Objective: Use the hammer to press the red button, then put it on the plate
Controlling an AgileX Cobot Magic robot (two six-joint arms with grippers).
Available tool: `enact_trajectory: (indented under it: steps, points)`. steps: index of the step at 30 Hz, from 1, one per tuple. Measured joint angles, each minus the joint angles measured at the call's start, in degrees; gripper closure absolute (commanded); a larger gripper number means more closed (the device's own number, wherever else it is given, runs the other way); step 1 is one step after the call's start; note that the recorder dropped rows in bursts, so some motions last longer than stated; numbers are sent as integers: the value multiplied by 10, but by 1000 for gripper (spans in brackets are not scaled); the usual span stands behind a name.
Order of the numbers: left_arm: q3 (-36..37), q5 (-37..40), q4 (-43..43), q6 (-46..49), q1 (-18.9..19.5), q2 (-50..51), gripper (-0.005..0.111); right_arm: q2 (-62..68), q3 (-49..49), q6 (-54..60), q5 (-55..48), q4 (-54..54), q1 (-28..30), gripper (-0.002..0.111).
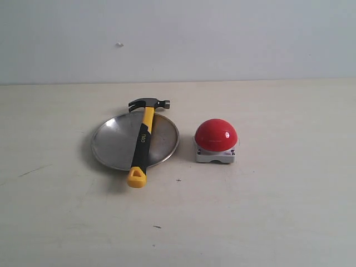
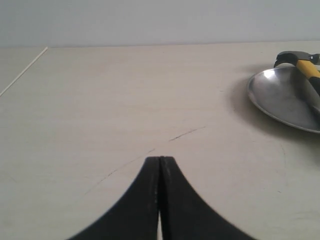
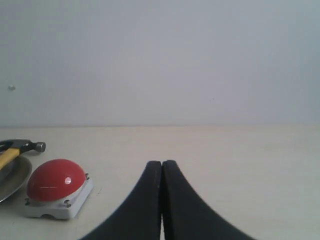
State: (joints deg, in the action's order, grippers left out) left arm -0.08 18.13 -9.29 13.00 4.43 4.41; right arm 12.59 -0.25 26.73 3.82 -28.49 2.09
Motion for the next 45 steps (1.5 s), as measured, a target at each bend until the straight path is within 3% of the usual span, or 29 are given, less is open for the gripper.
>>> enact_trajectory:
  steps: [7, 10, 16, 45]
  points:
    - [0, 0, 0, 0, 0, 0, 107, -58, 0, -293, -114, 240, 92, 108]
    - [0, 0, 0, 0, 0, 0, 107, -83, 0, -337, -153, 272, 127, 108]
    - [1, 0, 0, 0, 0, 0, 107, -117, 0, -339, -200, 307, 138, 108]
    - [1, 1, 0, 1, 0, 0, 107, -123, 0, -339, -200, 311, 138, 108]
